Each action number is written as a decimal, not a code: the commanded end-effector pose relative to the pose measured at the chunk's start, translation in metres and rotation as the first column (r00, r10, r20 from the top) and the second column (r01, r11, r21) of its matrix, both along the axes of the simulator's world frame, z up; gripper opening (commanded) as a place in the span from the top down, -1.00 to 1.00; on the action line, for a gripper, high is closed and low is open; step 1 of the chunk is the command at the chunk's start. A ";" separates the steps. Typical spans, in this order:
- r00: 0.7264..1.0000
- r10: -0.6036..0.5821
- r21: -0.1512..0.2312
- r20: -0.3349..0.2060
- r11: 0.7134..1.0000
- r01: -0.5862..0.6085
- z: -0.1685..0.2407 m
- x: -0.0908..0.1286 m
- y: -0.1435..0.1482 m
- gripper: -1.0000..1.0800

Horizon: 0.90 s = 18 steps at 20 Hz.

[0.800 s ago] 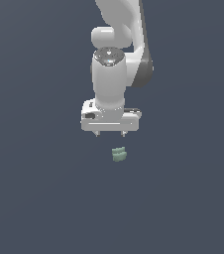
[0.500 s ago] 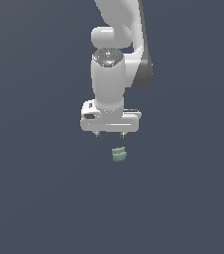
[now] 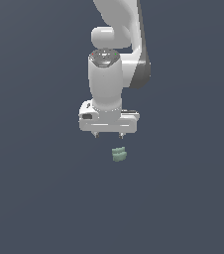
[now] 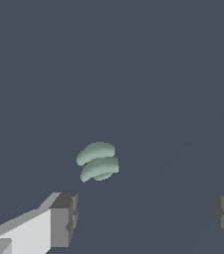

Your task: Pick up the object and move it to a goal position.

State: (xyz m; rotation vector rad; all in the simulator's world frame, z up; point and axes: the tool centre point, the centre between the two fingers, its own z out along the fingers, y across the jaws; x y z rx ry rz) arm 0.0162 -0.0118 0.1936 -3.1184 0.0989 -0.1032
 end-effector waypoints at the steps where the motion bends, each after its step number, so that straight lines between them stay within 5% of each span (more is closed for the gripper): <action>1: 1.000 0.012 -0.002 -0.003 1.000 -0.012 -0.004 0.000 0.002 -0.92; 18: 0.964 0.258 -0.018 -0.063 0.966 -0.259 -0.099 0.001 0.044 -0.92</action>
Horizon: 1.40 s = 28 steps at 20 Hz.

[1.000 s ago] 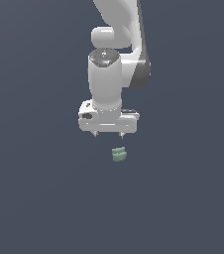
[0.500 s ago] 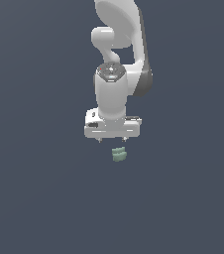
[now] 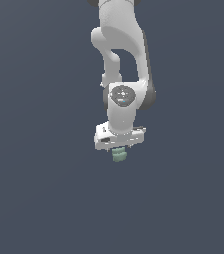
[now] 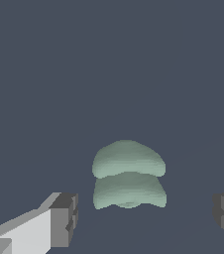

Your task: Pick up the object and move it to a goal position.

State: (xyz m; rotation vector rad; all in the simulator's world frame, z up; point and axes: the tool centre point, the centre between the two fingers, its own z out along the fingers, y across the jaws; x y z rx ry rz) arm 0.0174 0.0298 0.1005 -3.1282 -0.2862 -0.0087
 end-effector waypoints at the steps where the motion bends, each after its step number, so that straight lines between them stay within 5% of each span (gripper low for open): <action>1: 1.000 0.022 -0.001 -0.004 1.000 -0.022 -0.008 0.000 0.004 -0.92; 22: 1.000 0.030 -0.001 -0.006 1.000 -0.030 -0.061 -0.001 0.005 -0.92; 23: 1.000 0.030 -0.001 -0.006 1.000 -0.030 -0.061 -0.001 0.005 1.00; 28: 1.000 0.030 -0.001 -0.006 1.000 -0.030 -0.061 -0.001 0.005 1.00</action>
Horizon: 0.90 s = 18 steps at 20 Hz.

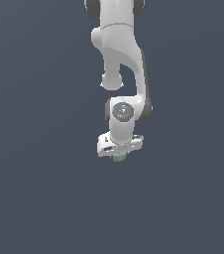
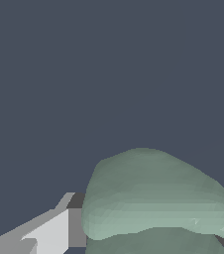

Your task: Pick up the object and move it to a goal position.

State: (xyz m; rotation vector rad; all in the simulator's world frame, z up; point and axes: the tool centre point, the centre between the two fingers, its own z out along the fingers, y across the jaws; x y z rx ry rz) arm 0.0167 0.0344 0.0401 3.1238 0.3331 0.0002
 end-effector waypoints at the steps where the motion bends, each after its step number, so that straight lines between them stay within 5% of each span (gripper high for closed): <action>1: 1.000 0.000 0.000 0.000 1.000 0.000 -0.001 0.000 0.000 1.00; 18: 1.000 0.000 0.000 0.000 1.000 0.000 0.045 -0.008 0.021 1.00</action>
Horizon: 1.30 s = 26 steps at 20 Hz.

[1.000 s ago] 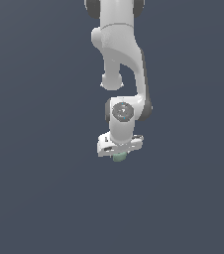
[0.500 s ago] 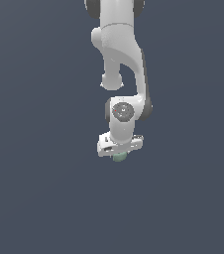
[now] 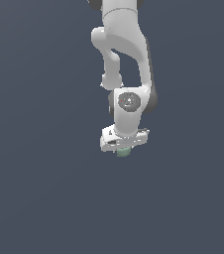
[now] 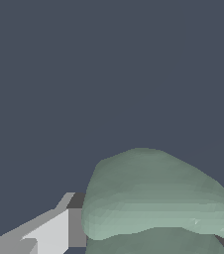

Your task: Pick up the object and move it to a goal position.

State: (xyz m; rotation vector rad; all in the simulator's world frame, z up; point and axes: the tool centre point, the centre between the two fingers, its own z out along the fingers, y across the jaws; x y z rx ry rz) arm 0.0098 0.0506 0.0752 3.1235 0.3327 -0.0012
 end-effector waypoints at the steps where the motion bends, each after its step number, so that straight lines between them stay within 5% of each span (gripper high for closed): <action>1: 1.000 0.001 0.000 0.001 1.000 -0.001 0.017 -0.003 0.008 1.00; 26: 1.000 0.001 -0.001 0.001 1.000 -0.001 0.268 -0.043 0.123 1.00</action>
